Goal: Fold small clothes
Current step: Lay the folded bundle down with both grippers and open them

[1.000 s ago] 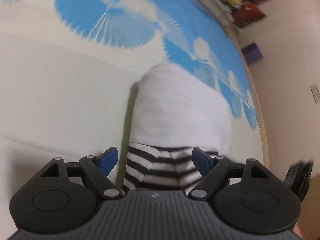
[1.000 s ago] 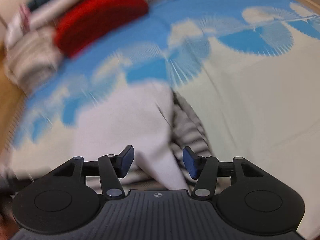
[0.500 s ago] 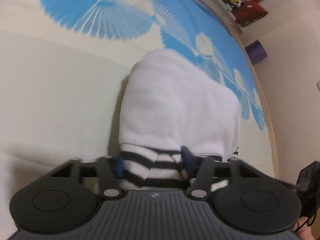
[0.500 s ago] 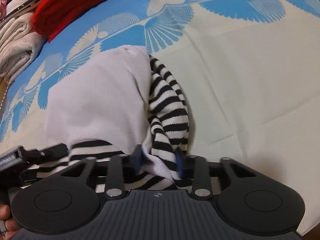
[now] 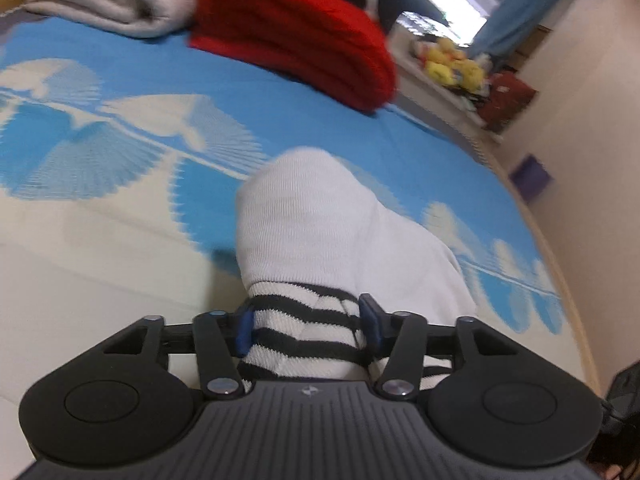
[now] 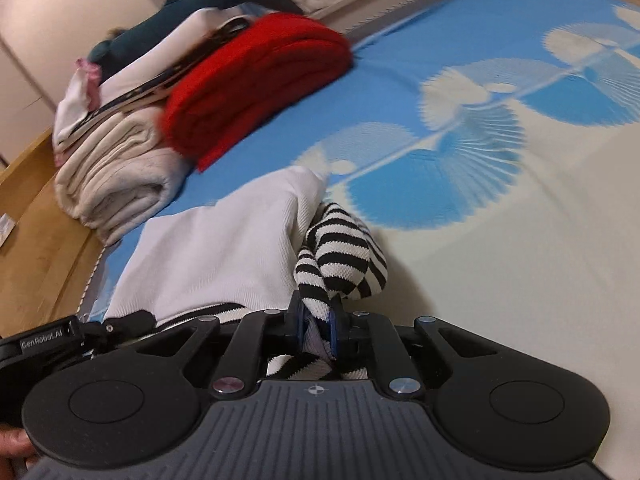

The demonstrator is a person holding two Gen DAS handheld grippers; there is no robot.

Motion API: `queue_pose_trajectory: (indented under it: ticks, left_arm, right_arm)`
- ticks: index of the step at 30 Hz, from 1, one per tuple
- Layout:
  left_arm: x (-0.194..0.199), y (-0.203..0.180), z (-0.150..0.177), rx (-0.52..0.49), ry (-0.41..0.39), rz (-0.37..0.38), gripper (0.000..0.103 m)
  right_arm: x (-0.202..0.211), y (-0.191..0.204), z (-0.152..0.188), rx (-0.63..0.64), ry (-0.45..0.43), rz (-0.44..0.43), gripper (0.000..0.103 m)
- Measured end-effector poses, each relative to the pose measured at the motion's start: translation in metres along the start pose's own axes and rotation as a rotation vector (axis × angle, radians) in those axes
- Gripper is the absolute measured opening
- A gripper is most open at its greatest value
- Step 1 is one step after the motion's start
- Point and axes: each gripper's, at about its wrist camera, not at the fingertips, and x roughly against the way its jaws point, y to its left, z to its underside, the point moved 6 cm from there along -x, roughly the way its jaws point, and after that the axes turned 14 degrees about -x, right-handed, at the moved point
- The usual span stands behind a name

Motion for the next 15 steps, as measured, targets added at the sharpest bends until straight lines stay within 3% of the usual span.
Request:
queue_pose_trajectory:
  ticks: [2,4,7,10,13,15]
  left_arm:
    - [0.005,0.017,0.001,0.011,0.007,-0.075,0.067]
    - [0.020,0.025,0.000,-0.036,-0.006,-0.156,0.067]
    - [0.036,0.017,0.002,-0.132,-0.001,-0.126,0.067]
    - [0.022,0.008,0.023,-0.223,0.106,-0.108,0.060]
    - [-0.009,0.017,0.054,-0.175,0.249,-0.100,0.059]
    - [-0.008,0.025,0.058,-0.114,0.243,-0.106,0.059]
  right_arm:
    - [-0.014,0.011,0.005,0.033,0.024,0.017,0.011]
    - [-0.027,0.016,0.009,0.066,0.049,0.060,0.011]
    - [-0.044,0.015,0.016,0.096,0.096,0.137,0.011]
    - [-0.055,0.011,0.021,0.127,0.103,0.233,0.011]
    - [-0.058,0.010,0.023,0.126,0.102,0.262,0.011]
    - [-0.059,0.011,0.026,0.147,0.099,0.284,0.014]
